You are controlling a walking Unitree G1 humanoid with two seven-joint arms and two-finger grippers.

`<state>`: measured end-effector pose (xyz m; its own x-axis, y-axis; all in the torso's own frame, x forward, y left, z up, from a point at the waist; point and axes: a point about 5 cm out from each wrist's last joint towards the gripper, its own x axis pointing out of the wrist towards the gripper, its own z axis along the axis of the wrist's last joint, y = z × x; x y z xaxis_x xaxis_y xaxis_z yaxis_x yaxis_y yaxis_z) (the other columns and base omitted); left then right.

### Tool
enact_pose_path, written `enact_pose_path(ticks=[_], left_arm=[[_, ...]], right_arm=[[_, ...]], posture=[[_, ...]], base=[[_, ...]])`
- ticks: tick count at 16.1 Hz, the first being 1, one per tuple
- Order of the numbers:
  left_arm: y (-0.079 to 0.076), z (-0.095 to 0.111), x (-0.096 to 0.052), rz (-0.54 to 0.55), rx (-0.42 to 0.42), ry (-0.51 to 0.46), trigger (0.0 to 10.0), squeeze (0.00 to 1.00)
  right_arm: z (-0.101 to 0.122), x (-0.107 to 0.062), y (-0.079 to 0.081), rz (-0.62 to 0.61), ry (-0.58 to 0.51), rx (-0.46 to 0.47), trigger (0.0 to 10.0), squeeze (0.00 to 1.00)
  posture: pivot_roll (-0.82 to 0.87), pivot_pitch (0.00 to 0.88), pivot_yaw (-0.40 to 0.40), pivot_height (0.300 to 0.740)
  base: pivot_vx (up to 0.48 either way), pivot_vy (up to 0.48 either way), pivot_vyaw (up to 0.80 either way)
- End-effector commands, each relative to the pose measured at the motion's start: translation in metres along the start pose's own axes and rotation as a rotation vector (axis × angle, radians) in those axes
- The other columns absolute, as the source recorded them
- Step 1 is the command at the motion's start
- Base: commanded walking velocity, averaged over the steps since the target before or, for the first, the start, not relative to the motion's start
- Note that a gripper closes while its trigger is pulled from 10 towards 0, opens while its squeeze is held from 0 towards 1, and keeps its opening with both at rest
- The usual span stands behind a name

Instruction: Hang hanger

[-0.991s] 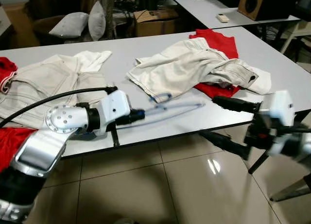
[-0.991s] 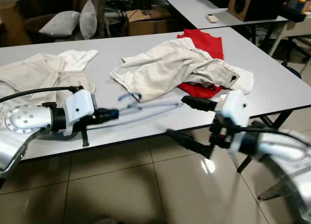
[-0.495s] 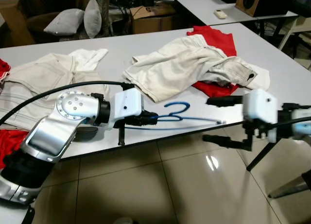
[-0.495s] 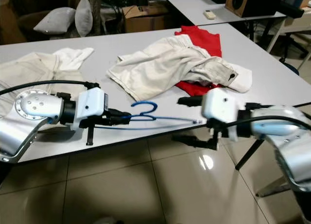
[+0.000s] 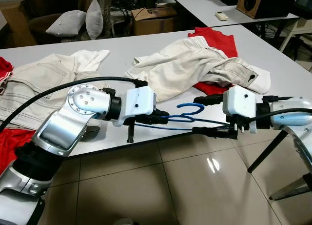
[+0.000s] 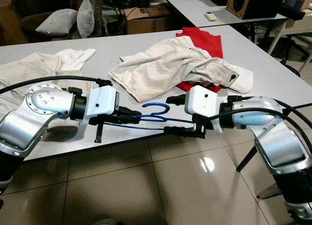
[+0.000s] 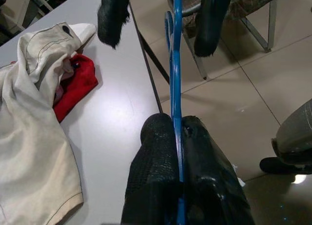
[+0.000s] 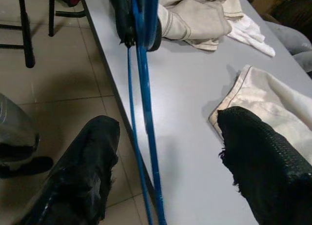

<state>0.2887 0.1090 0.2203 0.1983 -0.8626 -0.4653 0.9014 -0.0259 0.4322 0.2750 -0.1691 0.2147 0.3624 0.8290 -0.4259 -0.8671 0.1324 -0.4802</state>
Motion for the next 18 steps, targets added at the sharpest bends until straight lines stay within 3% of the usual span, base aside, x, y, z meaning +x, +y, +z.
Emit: enact_pose_path(ticks=[1,18], left_arm=[[0.003,0.003,0.000,-0.008,0.023,0.007,10.0,0.00],[0.006,0.014,0.005,-0.028,0.038,-0.036,10.0,0.00]], right_arm=[[0.002,0.001,-0.003,0.006,0.008,-0.026,0.0,0.00],[0.002,0.019,-0.008,0.060,-0.019,0.001,0.0,0.00]], posture=[[-0.02,0.000,0.047,0.740],[-0.02,0.000,0.047,0.740]], base=[[0.000,0.000,0.00],[0.000,0.000,0.00]])
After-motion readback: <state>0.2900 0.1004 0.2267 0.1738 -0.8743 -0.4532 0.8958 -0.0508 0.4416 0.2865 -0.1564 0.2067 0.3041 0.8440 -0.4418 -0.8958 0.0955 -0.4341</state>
